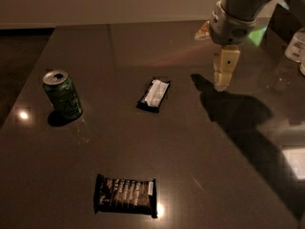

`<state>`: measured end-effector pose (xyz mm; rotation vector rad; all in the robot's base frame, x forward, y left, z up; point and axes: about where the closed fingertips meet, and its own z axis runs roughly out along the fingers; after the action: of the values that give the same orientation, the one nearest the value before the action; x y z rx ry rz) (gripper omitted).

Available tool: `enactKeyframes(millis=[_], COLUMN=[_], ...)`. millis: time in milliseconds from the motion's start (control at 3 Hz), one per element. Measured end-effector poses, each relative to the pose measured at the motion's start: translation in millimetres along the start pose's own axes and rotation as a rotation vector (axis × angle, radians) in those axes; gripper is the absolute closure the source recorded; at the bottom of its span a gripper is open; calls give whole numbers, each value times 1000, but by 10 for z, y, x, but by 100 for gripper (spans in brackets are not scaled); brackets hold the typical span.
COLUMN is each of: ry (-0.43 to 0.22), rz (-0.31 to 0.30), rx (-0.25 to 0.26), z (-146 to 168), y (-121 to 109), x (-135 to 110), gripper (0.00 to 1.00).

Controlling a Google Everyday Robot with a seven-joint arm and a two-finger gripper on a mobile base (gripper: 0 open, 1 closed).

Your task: Pick rxbar blueberry

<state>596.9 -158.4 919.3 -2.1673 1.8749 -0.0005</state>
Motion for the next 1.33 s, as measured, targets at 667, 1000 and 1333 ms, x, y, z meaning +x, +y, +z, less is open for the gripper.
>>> enactKeyframes(millis=[667,1000,1333], ry=[-79,-104,-137], rz=[-240,-302,-354], rx=[-108,-143,-183], z=[636,812,929], y=[-282,-300,-228], x=[-569,-765,-972], gripper=[0,0,0])
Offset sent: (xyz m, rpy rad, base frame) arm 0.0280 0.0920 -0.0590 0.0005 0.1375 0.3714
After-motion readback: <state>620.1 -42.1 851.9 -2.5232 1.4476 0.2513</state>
